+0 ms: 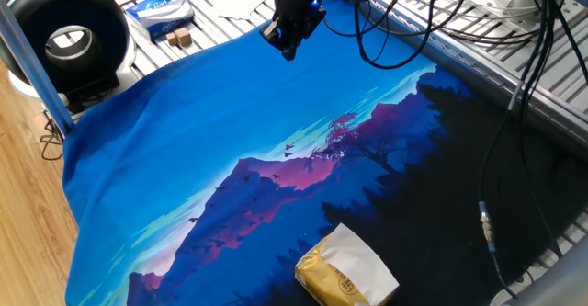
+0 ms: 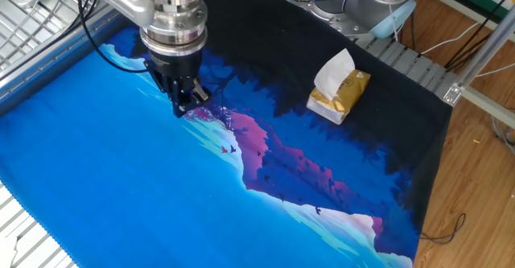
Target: Pull out a napkin
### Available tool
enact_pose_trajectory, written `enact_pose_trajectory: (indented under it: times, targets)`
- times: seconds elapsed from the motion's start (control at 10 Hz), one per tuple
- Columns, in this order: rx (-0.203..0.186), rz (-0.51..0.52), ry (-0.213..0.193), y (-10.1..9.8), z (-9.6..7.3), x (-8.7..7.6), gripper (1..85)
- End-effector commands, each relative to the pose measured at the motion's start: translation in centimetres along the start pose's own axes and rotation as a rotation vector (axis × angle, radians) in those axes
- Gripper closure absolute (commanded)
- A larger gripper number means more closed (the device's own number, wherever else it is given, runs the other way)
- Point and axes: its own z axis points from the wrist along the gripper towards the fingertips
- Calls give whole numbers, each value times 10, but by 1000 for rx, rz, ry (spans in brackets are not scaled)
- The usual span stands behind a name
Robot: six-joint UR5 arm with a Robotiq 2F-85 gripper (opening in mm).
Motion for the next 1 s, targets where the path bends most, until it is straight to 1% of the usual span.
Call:
enact_pose_trajectory:
  times: [0.0,0.1,0.2,0.6,0.7,0.8,0.9]
  targets:
    - [-46,3,-20,-1,-7,-10,847]
    - [-45,2,-50,-3,-8,-19,847]
    - [-46,4,-62,-3,-8,-22,847]
    - [-43,7,-55,-5,-9,-20,847]
    - [-47,-8,-64,-4,-9,-23,847]
    - [-75,-19,-59,3,-10,-21,847]
    - [-82,-26,-52,5,-10,-19,847]
